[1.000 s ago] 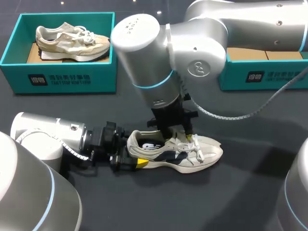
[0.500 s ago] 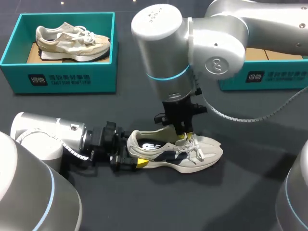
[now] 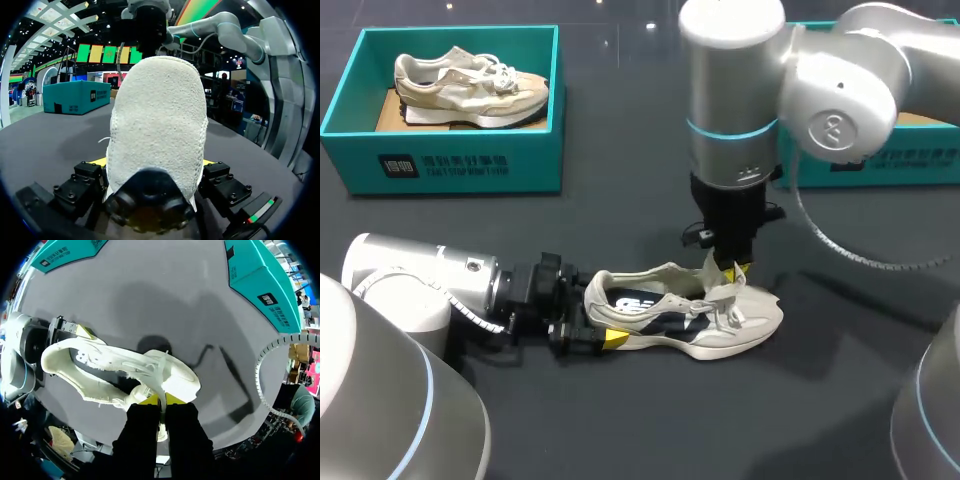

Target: Take the shoe out of the shoebox, open the shoe tongue, remove and reinsert the insole, then place the shoe into the shoebox

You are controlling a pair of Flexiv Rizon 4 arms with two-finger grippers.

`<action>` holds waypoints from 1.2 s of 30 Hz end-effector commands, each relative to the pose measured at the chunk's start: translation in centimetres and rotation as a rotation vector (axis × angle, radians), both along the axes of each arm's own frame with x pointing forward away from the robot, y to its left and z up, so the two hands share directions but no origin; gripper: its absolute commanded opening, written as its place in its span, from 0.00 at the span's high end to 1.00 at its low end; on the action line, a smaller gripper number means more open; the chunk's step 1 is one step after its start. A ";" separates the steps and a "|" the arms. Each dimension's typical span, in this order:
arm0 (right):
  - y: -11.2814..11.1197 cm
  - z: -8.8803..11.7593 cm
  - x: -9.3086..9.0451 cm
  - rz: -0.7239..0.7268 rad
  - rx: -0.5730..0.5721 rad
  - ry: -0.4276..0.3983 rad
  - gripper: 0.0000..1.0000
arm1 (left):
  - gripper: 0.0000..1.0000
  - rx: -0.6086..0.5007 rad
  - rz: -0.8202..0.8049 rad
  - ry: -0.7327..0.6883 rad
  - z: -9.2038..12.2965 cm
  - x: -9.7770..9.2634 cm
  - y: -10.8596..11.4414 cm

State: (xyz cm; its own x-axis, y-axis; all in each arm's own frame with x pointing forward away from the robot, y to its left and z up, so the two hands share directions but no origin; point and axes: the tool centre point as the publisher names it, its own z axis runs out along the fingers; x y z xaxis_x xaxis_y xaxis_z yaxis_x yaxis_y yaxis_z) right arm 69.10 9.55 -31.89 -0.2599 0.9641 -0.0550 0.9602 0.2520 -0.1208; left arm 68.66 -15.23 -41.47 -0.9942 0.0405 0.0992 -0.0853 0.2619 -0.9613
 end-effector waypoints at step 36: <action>-4.5 -4.6 -1.7 0.028 0.446 0.029 0.85 | 1.00 0.002 0.001 0.000 0.0 0.0 0.0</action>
State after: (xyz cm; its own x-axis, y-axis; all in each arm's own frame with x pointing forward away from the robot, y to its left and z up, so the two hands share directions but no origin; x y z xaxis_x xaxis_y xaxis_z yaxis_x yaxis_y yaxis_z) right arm 67.73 5.43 -35.99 -0.2887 0.8964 0.3365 0.9483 0.3162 -0.0287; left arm 68.67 -15.28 -41.42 -0.9943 0.0403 0.0987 -0.0848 0.2620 -0.9613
